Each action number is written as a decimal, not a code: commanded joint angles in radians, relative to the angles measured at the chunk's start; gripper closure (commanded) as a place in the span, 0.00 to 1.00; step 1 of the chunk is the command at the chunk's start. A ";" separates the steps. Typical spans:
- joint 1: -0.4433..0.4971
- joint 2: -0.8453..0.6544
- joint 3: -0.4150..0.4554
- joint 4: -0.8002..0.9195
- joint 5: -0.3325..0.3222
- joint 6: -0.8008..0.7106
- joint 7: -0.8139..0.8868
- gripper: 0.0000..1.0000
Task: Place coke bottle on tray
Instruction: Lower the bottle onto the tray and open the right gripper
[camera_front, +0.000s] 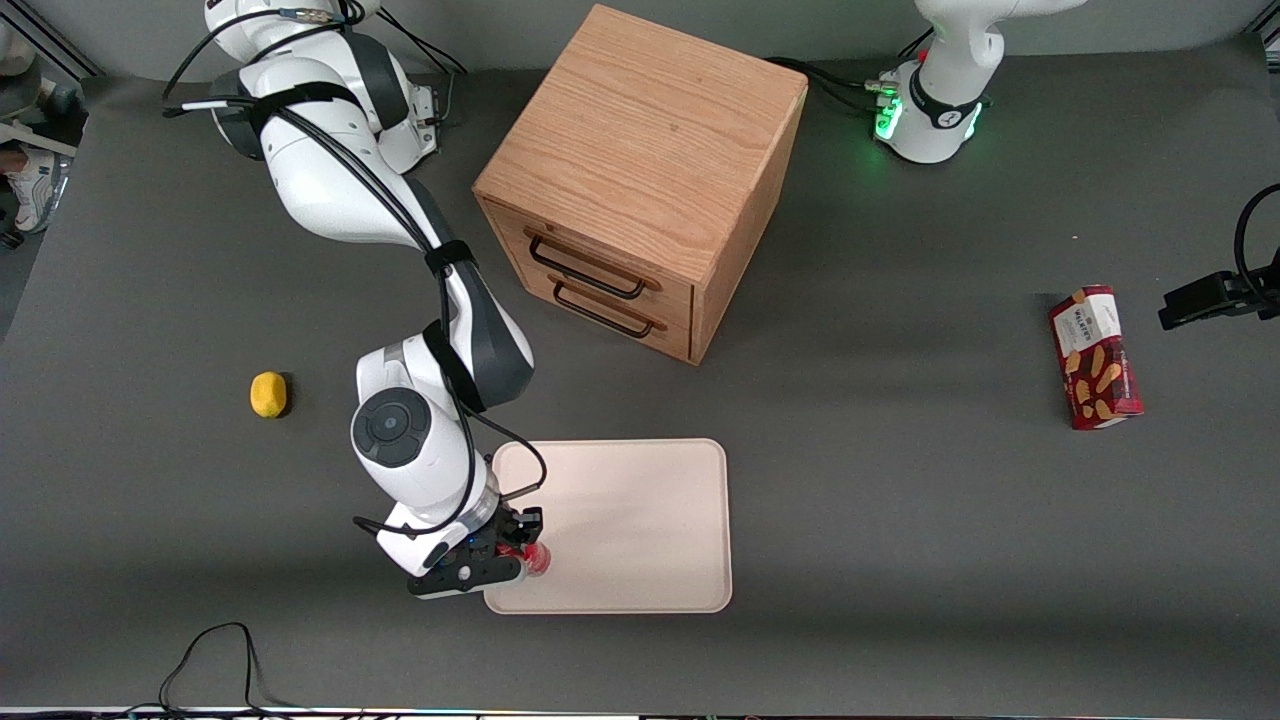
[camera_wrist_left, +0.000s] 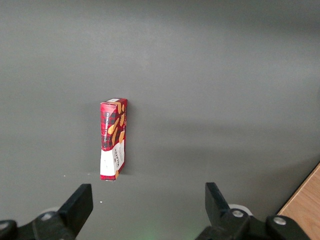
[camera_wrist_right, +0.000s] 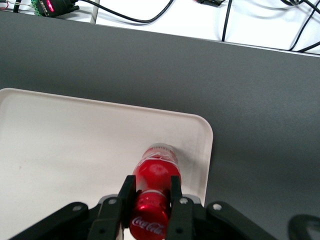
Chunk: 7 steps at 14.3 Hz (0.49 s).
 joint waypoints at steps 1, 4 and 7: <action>-0.004 -0.010 0.002 -0.027 0.004 0.034 -0.022 0.99; -0.002 -0.013 0.000 -0.030 0.004 0.037 -0.008 0.28; -0.002 -0.031 0.000 -0.059 0.004 0.037 -0.002 0.00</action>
